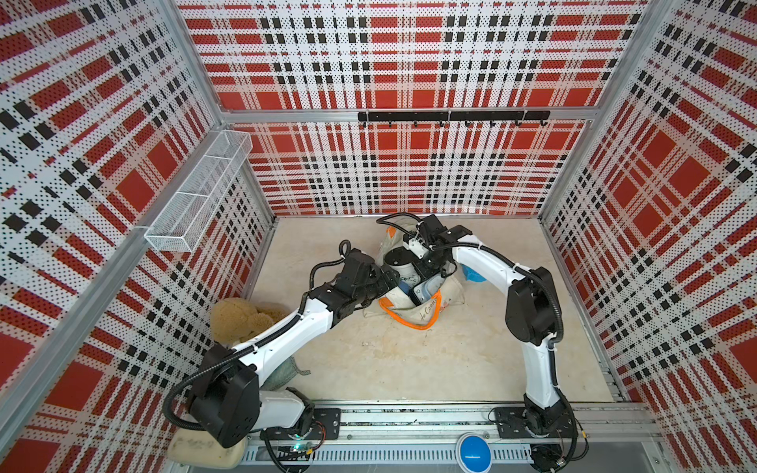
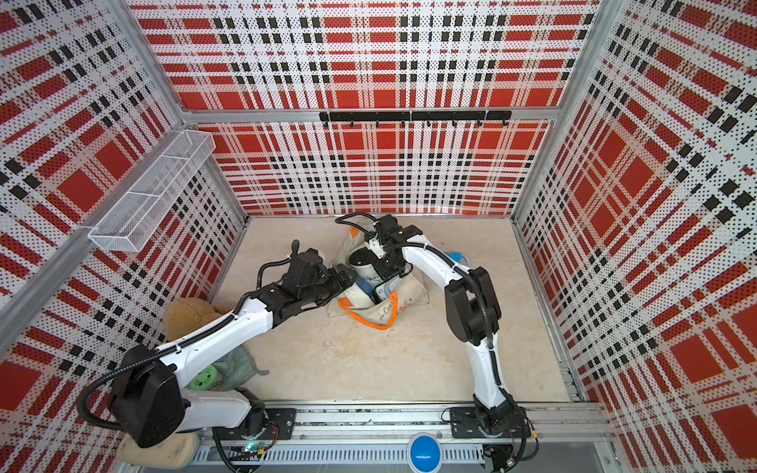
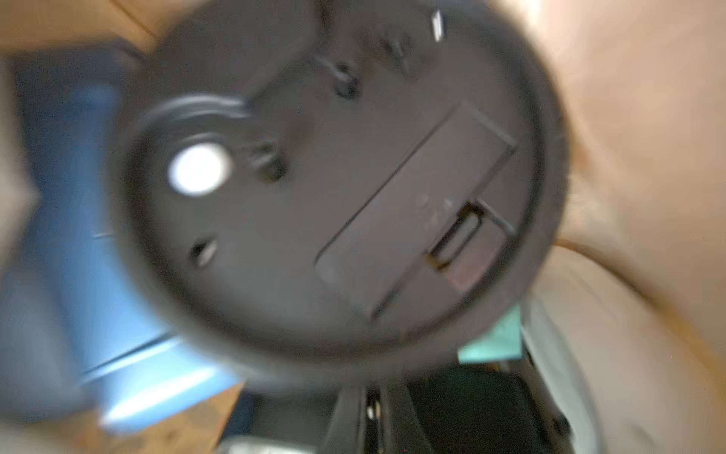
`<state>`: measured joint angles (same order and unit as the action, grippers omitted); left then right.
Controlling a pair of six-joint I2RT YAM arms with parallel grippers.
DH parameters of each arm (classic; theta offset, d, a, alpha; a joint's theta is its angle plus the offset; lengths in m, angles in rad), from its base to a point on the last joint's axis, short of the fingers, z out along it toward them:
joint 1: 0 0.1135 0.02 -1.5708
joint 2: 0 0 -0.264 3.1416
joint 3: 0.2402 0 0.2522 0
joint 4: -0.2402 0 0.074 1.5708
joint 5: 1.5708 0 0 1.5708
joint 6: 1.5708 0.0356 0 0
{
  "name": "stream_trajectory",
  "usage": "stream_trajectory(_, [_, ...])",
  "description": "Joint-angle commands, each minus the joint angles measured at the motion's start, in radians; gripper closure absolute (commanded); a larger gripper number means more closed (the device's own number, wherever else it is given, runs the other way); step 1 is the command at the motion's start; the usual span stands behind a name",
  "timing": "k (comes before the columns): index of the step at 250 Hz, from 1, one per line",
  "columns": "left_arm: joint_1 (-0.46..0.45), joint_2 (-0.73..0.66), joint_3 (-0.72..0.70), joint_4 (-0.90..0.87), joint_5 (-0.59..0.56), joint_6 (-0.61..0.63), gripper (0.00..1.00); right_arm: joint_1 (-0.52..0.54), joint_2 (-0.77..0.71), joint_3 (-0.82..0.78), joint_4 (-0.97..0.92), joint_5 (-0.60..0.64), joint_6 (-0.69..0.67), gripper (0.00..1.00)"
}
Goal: Take the alarm clock out of the canvas bag
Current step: Pick up the alarm from the canvas bag.
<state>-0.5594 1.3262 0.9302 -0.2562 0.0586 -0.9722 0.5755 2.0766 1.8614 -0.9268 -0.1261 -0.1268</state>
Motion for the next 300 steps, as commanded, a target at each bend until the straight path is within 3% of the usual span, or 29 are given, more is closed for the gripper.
stream_trajectory(1, [0.013,-0.046,0.008,-0.043,-0.046,0.007,0.12,0.007,-0.124,0.056,0.01,-0.001,0.009,1.0])
stream_trajectory(172, [0.021,-0.227,0.23,-0.258,-0.117,0.1,0.04,0.007,-0.281,0.253,-0.145,-0.003,0.083,1.0])
stream_trajectory(243, [-0.045,-0.246,0.372,-0.303,-0.115,0.292,0.01,0.007,-0.458,0.202,-0.168,0.0,0.15,1.0])
stream_trajectory(300, [-0.243,-0.258,0.432,-0.192,-0.205,0.594,0.01,-0.064,-0.631,0.093,-0.192,0.002,0.285,1.0])
